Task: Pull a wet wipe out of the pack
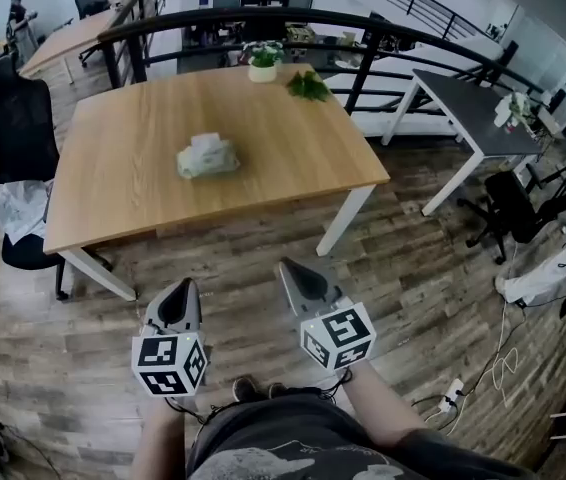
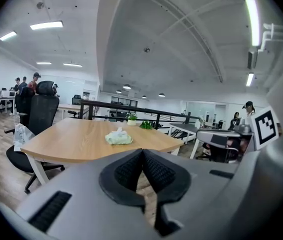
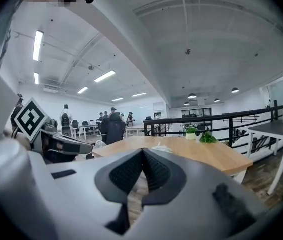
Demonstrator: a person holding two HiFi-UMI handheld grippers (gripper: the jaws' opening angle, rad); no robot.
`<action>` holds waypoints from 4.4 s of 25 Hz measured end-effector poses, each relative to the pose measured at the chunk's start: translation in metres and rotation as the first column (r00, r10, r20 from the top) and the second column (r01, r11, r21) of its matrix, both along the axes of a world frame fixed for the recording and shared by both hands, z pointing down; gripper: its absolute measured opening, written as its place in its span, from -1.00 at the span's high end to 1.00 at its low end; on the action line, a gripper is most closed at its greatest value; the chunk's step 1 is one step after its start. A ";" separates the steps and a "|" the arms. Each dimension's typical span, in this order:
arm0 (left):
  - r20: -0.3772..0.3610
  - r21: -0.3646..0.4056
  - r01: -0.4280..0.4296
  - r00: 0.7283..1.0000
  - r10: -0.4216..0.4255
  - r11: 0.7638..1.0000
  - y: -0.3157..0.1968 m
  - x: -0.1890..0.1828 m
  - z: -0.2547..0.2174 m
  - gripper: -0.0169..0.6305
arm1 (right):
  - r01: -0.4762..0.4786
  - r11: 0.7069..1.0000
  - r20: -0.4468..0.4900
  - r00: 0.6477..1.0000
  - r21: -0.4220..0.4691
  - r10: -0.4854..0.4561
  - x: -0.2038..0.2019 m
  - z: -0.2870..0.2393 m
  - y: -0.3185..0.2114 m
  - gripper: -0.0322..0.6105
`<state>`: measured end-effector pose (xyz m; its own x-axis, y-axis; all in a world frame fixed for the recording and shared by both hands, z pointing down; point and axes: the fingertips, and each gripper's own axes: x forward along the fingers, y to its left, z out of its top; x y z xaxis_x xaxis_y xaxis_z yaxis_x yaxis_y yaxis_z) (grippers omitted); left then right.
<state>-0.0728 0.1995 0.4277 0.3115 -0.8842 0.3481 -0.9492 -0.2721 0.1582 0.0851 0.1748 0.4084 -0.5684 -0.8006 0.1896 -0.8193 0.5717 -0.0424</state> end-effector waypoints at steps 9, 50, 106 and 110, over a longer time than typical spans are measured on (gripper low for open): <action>-0.019 0.005 0.012 1.000 -0.012 1.000 0.007 -0.016 0.004 0.91 | -0.046 0.999 0.070 0.996 -0.001 0.046 0.000 -0.002 0.000 0.82; -0.001 -0.024 0.001 1.000 -0.001 1.000 -0.164 -0.035 0.019 0.91 | -0.011 0.999 0.078 0.997 -0.032 0.014 -0.026 0.024 -0.185 0.82; 0.097 -0.191 0.097 0.992 -0.080 0.977 -0.370 -0.005 0.079 0.90 | 0.172 0.975 0.061 0.984 -0.139 -0.165 -0.024 0.065 -0.391 0.82; 0.118 -0.211 0.074 0.992 -0.049 0.975 -0.378 -0.008 0.094 0.90 | 0.157 0.976 0.048 0.987 -0.152 -0.151 -0.033 0.069 -0.398 0.82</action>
